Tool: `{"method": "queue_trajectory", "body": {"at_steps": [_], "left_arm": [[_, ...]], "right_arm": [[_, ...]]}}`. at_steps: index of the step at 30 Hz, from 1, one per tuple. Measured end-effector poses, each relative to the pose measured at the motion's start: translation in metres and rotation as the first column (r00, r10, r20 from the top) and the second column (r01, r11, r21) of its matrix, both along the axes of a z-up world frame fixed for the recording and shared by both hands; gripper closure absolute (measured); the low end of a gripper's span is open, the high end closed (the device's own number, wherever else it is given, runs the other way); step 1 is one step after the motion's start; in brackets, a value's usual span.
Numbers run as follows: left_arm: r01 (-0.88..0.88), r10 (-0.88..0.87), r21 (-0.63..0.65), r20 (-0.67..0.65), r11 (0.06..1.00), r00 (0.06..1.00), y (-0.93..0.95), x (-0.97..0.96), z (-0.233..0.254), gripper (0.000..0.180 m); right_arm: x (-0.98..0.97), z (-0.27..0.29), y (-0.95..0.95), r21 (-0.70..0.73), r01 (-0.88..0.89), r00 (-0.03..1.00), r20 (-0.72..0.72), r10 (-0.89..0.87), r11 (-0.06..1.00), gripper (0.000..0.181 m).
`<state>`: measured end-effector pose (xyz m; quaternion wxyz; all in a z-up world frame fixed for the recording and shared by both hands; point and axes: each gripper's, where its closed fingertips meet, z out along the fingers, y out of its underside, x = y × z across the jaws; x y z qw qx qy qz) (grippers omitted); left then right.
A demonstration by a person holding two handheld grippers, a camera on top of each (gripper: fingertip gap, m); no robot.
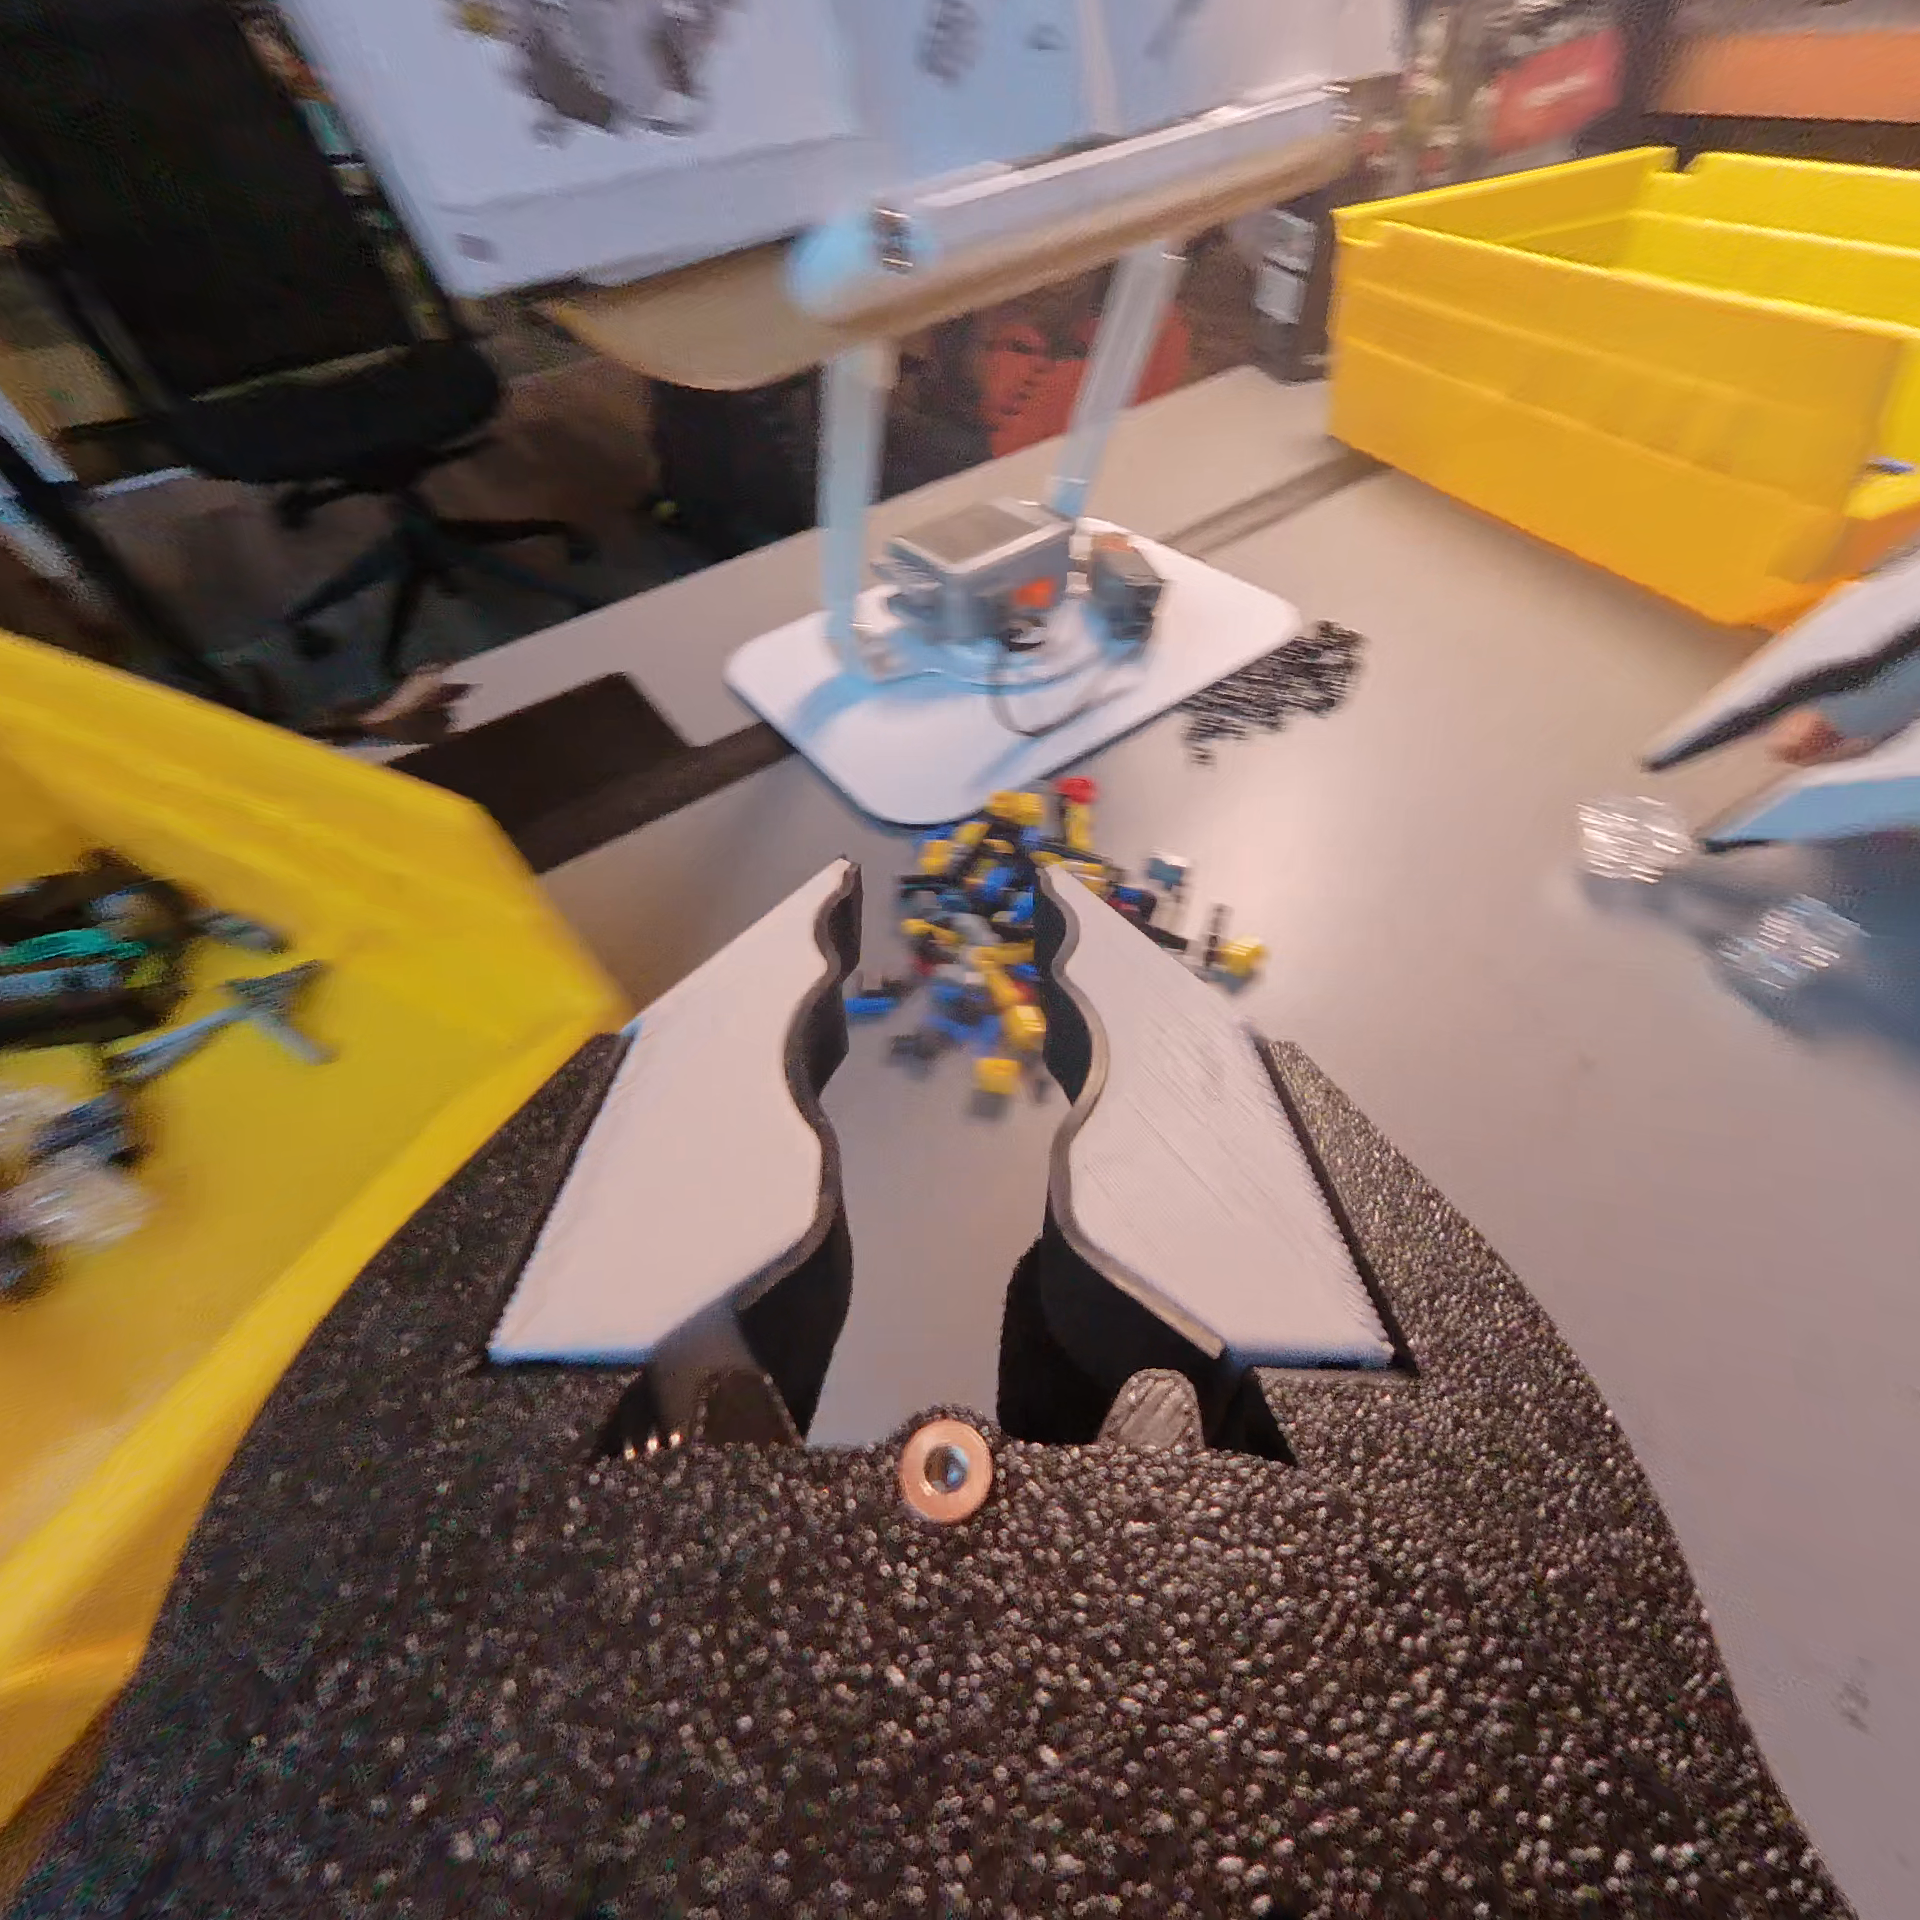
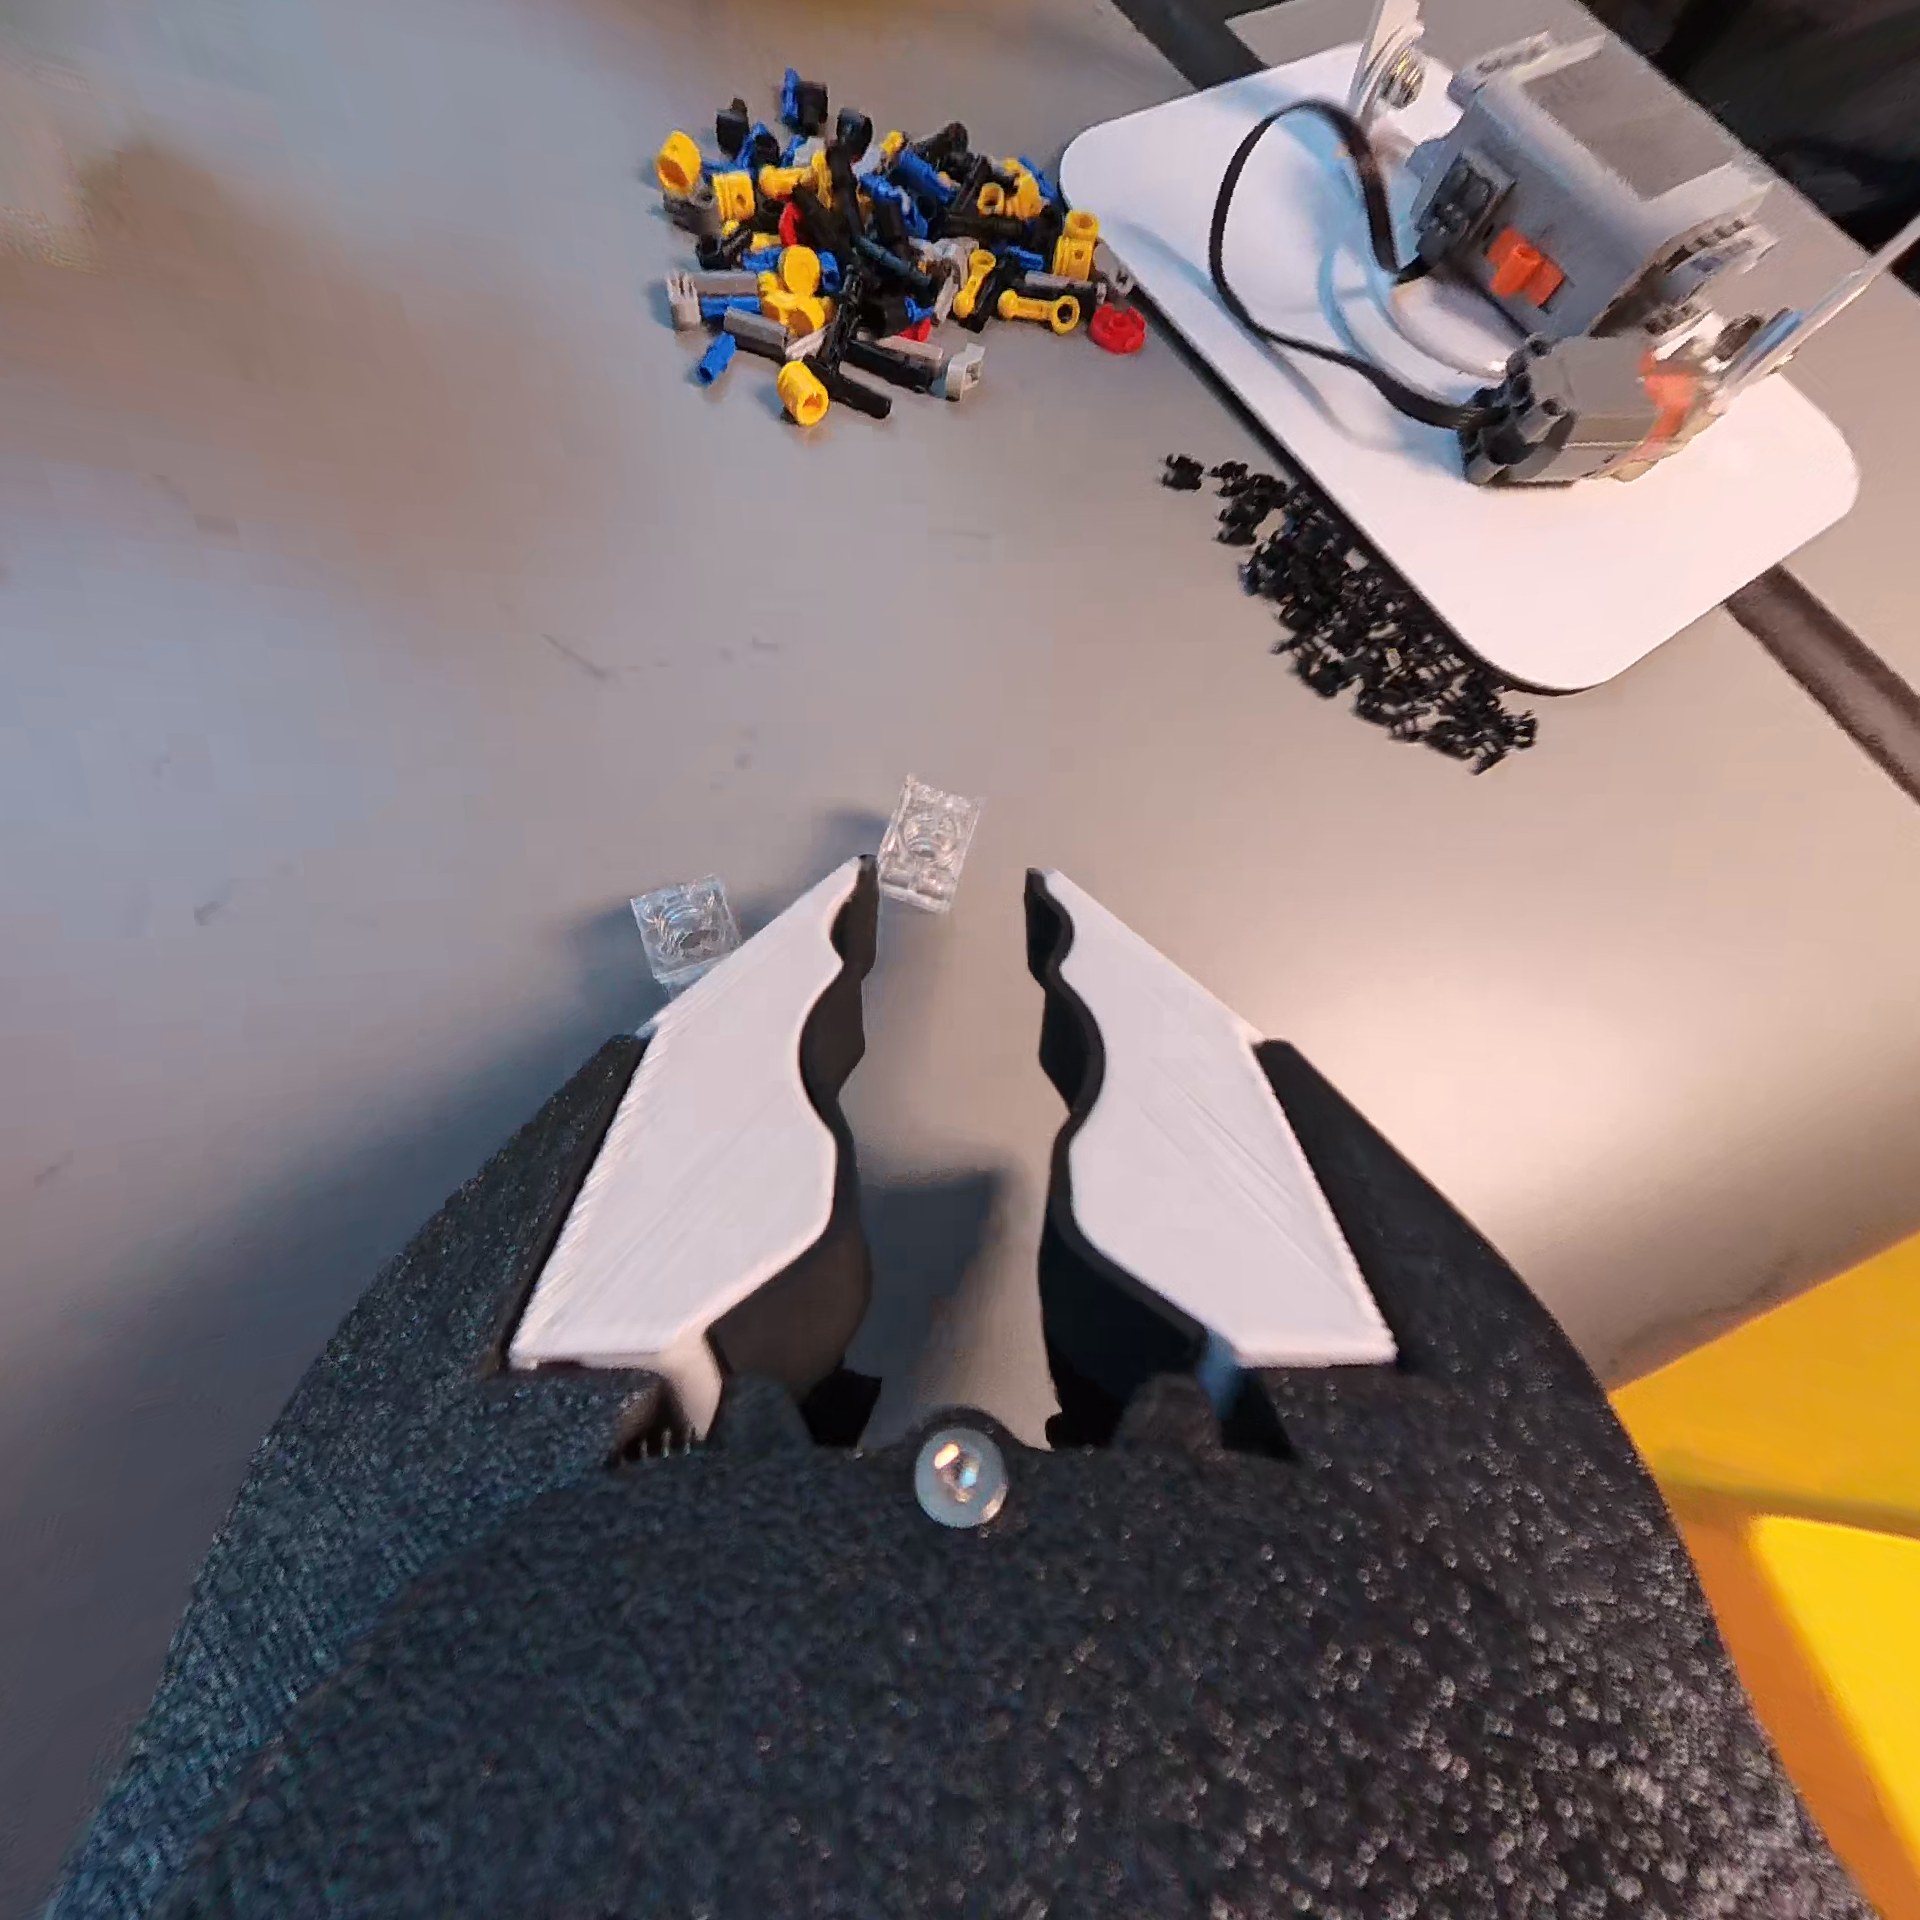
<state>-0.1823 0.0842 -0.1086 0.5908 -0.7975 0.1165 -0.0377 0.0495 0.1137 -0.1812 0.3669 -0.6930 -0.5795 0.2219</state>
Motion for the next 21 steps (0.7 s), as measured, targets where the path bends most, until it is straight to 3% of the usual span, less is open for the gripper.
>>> {"method": "queue_trajectory", "body": {"at_steps": [4, 8, 13, 15, 21], "left_arm": [[-0.335, 0.333, -0.058, -0.038, 0.94, 0.942, 0.006, -0.113, 0.022, 0.147], [-0.521, 0.508, -0.164, -0.119, 0.837, 0.853, 0.016, -0.194, 0.044, 0.14], [-0.429, 0.463, -0.513, -0.068, 0.744, 0.884, 0.058, -0.232, 0.009, 0.135], [-0.411, 0.427, -0.621, -0.134, 0.667, 0.894, 0.064, -0.245, -0.021, 0.135], [-0.386, 0.337, -0.735, -0.225, 0.557, 0.914, 0.064, -0.26, -0.076, 0.142]], "right_arm": [[-0.006, 0.03, 0.001, 0.039, -0.008, 0.989, -0.148, 0.014, 0.999, 0.154], [-0.012, 0.047, -0.006, 0.094, -0.046, 0.967, -0.245, 0.068, 0.994, 0.156], [-0.013, 0.048, -0.012, 0.128, -0.09, 0.962, -0.247, 0.12, 0.988, 0.156], [-0.012, 0.049, -0.012, 0.133, -0.095, 0.96, -0.249, 0.126, 0.987, 0.156], [-0.006, 0.055, -0.006, 0.146, -0.079, 0.957, -0.267, 0.116, 0.986, 0.157]]}}
